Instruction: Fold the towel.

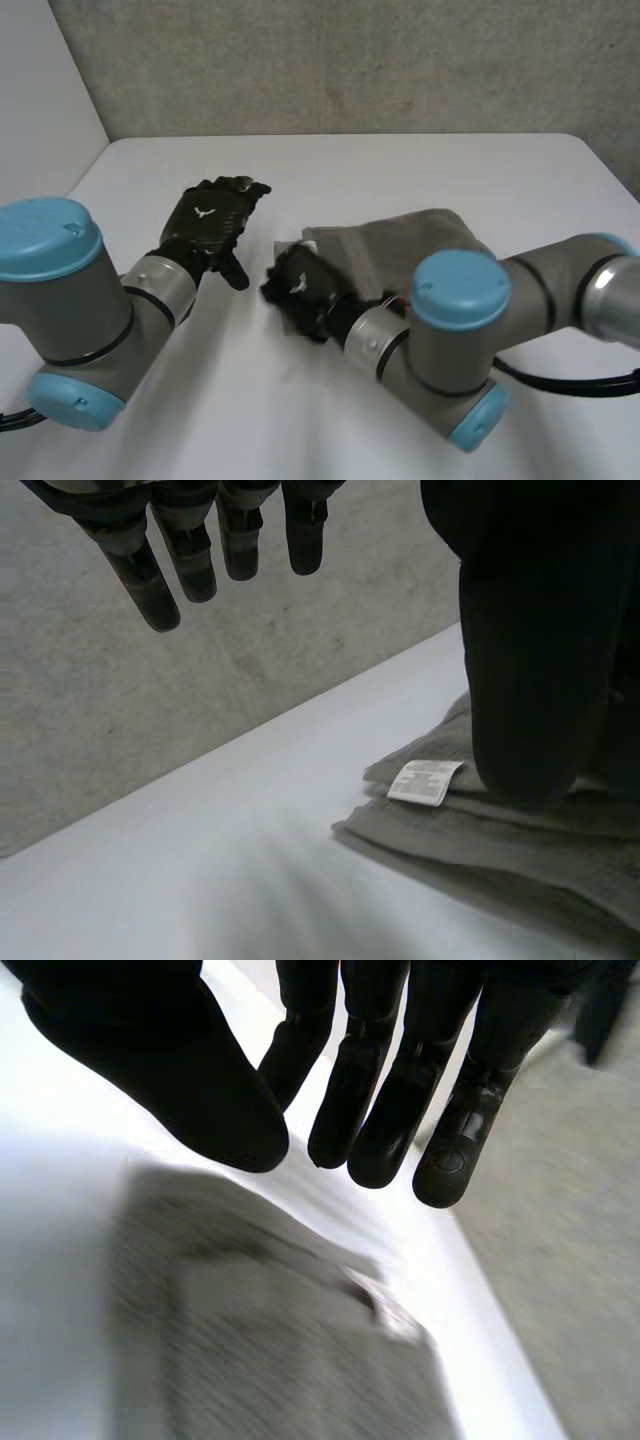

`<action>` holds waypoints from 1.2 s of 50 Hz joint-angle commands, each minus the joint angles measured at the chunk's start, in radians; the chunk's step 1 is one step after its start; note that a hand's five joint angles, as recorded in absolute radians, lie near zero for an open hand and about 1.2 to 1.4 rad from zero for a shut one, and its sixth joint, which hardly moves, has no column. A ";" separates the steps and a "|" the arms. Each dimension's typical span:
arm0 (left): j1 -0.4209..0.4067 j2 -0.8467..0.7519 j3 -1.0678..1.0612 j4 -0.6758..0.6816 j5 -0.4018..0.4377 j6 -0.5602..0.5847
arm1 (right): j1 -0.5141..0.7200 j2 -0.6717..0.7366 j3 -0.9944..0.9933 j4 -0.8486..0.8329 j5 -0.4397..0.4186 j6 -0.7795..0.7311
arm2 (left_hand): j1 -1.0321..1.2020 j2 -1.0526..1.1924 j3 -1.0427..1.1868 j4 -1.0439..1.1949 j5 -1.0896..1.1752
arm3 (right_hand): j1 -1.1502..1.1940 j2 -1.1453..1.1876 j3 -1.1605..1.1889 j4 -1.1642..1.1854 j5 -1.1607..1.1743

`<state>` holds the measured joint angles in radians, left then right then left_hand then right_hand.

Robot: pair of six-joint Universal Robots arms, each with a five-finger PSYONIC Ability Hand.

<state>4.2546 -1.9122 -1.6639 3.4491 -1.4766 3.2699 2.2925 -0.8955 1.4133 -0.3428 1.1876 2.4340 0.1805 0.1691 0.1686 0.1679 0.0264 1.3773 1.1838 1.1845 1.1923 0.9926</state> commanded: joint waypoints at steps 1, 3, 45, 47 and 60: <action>0.033 0.016 -0.020 0.001 0.002 -0.001 | 0.010 0.000 0.009 0.013 -0.031 0.011 | 0.004 0.015 0.016 0.016 -0.017 | -0.256 -0.063 -0.063 -0.071 -0.046; 0.033 0.016 -0.019 0.001 0.002 -0.001 | 0.012 -0.019 0.016 0.016 -0.020 0.020 | 0.004 0.015 0.016 0.016 -0.017 | -0.658 -0.465 -0.465 -0.473 -0.448; 0.015 0.016 -0.040 0.001 0.002 -0.039 | -0.610 -0.164 0.202 -0.016 0.047 0.294 | -0.002 0.009 0.010 0.010 -0.023 | 0.019 0.212 0.212 0.204 0.229; 0.016 0.018 -0.042 0.001 0.002 -0.039 | -0.575 -0.178 0.178 -0.016 0.047 0.271 | -0.002 0.009 0.010 0.010 -0.023 | 0.019 0.212 0.212 0.204 0.229; 0.019 0.048 -0.062 0.002 0.002 -0.041 | -0.084 0.003 -0.111 0.157 0.029 0.131 | -0.005 0.006 0.007 0.007 -0.026 | 0.019 0.212 0.212 0.204 0.229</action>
<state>4.2697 -1.8804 -1.7103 3.4499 -1.4747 3.2296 2.0538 -0.9924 1.3859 -0.2768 1.2353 2.6246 0.1805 0.1663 0.1683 0.1673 0.0265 1.3626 1.1829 1.1878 1.1920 0.9883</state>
